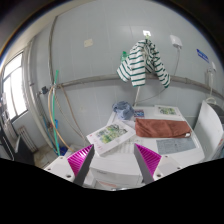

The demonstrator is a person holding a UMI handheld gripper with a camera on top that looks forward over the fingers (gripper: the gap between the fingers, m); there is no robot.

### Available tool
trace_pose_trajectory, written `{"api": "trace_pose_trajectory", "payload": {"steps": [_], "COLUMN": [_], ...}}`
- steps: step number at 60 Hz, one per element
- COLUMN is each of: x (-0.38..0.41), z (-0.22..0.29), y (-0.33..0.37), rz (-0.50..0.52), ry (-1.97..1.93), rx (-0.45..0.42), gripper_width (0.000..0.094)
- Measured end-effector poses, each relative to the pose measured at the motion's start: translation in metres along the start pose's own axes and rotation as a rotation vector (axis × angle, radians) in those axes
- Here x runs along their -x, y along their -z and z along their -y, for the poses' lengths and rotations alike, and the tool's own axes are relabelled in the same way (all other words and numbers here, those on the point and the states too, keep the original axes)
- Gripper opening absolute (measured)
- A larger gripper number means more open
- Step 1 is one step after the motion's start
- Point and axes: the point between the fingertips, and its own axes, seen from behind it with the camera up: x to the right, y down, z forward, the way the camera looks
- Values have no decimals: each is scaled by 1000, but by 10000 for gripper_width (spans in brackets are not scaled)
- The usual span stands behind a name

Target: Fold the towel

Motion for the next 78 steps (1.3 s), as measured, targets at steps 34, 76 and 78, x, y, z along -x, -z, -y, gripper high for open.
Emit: {"api": "trace_pose_trajectory", "payload": {"steps": [34, 76, 78], "x": [-142, -219, -244], "z": [25, 76, 90], "y": [-272, -279, -266], "rz": [-130, -197, -227], "ry": [30, 154, 153], "rx": [130, 39, 17], "gripper_width": [757, 7, 7]}}
